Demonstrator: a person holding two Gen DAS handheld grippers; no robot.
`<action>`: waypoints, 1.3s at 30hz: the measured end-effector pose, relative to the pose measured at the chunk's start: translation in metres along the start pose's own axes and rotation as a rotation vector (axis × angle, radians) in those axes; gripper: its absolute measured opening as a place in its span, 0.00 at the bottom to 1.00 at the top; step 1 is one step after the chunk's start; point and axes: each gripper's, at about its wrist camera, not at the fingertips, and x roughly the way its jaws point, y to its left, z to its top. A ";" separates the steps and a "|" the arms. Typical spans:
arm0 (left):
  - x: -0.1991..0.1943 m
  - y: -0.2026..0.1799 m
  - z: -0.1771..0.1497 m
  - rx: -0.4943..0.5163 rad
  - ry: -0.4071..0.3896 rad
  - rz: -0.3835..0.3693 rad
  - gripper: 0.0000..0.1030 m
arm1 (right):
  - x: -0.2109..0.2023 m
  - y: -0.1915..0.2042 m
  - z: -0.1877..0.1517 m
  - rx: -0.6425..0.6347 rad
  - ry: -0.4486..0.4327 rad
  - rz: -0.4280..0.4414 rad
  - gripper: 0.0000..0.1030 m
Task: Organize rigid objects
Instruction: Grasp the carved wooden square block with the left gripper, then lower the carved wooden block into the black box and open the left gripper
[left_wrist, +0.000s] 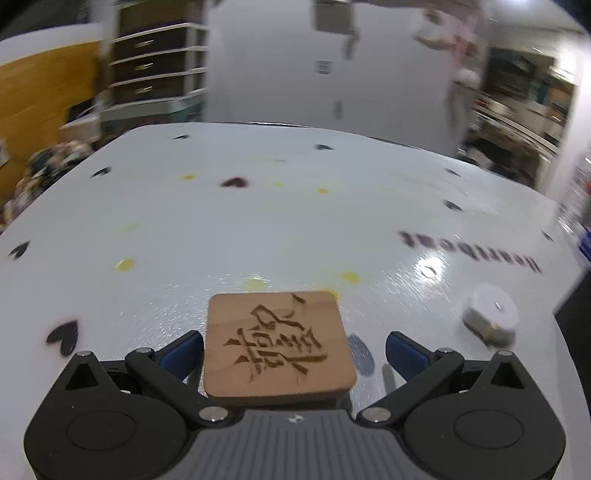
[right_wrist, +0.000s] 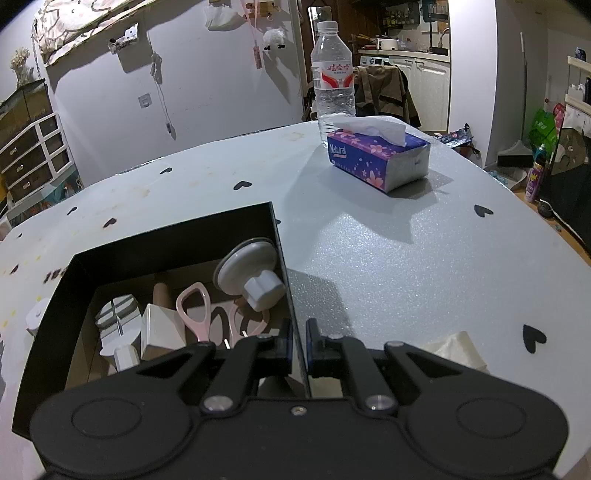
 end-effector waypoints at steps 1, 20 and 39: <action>0.001 0.000 0.002 -0.027 -0.001 0.020 1.00 | 0.000 0.000 0.000 0.000 0.000 -0.001 0.07; -0.025 -0.018 -0.002 -0.039 -0.077 0.026 0.73 | 0.000 0.000 0.001 -0.003 0.000 0.002 0.07; -0.078 -0.184 0.026 0.144 -0.005 -0.546 0.73 | 0.001 -0.002 0.000 0.012 -0.003 0.017 0.07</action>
